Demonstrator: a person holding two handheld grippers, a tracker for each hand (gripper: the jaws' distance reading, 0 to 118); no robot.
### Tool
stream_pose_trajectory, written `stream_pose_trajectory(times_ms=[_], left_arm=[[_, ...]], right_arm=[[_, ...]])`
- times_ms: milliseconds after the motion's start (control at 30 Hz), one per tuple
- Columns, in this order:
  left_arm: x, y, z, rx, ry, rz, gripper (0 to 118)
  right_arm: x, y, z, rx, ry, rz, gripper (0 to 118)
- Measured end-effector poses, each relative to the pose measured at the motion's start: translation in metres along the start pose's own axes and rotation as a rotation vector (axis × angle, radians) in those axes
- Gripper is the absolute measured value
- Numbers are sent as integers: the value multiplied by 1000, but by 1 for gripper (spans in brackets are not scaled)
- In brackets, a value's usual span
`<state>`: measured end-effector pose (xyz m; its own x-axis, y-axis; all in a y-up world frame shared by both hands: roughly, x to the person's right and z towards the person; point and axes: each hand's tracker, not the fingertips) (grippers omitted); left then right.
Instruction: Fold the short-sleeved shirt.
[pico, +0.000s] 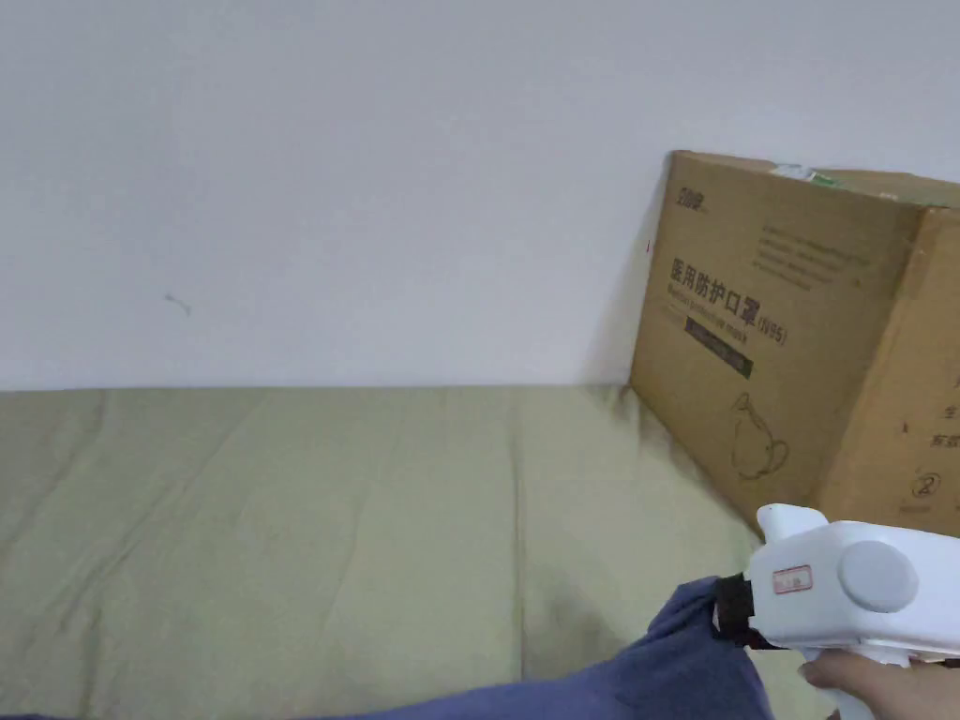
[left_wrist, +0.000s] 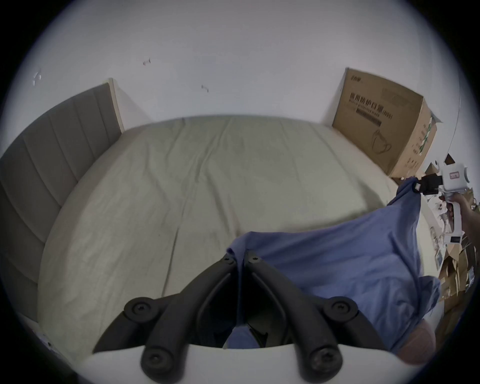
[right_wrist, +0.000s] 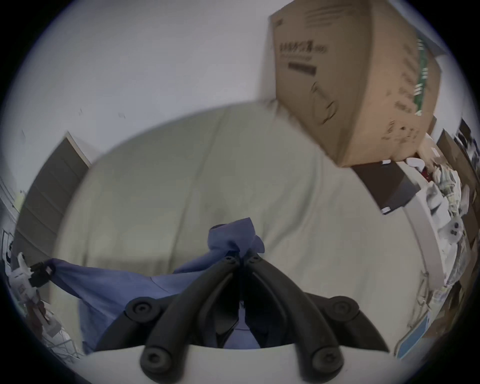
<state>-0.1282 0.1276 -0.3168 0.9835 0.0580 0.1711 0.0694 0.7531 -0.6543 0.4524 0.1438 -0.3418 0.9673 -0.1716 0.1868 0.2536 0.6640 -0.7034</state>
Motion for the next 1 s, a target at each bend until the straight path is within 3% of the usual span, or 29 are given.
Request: stream_pose_trajectory(times_ms=[100, 267, 400, 733, 1000], left_arm=[[5, 32, 40, 74, -18, -14, 2], [16, 93, 102, 183, -20, -40, 2], [21, 143, 138, 264, -9, -59, 2], [16, 259, 154, 436, 18, 49, 2], [21, 348, 126, 604, 132, 71, 2]], right_arm=[[2, 24, 65, 90, -20, 47, 0], [-4, 74, 159, 215, -7, -1, 0], [-21, 118, 215, 344, -42, 55, 0], [-70, 259, 271, 562, -77, 23, 0], [-123, 333, 284, 794, -190, 133, 0]])
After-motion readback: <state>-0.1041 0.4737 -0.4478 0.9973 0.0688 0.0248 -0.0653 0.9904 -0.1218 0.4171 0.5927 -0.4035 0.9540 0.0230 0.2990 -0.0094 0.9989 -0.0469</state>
